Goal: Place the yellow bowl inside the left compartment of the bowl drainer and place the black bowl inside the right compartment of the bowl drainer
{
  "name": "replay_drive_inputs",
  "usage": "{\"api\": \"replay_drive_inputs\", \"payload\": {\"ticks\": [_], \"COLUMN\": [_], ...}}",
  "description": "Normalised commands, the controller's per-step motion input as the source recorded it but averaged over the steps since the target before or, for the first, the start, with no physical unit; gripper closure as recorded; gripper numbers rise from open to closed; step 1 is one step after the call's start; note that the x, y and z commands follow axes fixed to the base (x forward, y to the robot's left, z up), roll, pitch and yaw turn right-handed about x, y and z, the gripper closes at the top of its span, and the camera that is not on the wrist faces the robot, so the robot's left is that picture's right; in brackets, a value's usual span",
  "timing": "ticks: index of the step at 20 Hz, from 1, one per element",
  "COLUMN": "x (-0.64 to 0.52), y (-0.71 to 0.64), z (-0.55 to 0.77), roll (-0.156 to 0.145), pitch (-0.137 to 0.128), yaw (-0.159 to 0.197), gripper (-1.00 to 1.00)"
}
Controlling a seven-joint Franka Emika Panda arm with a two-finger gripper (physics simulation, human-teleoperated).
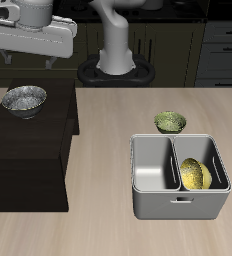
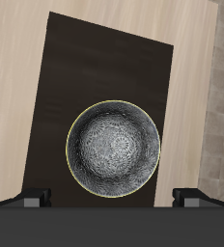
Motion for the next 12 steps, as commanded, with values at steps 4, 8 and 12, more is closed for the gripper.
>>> {"api": "replay_drive_inputs", "payload": {"ticks": [4,8,12], "x": [0.04,0.0,0.03], "y": [0.07,0.24,0.32], "z": [-0.15,-0.12,-0.14], "roll": [-0.006,0.013,0.053], "pitch": [0.019,0.013,-0.003], "yaw": [-0.032,-0.011,0.022], "gripper": [-1.0,-1.0,-1.0]}}
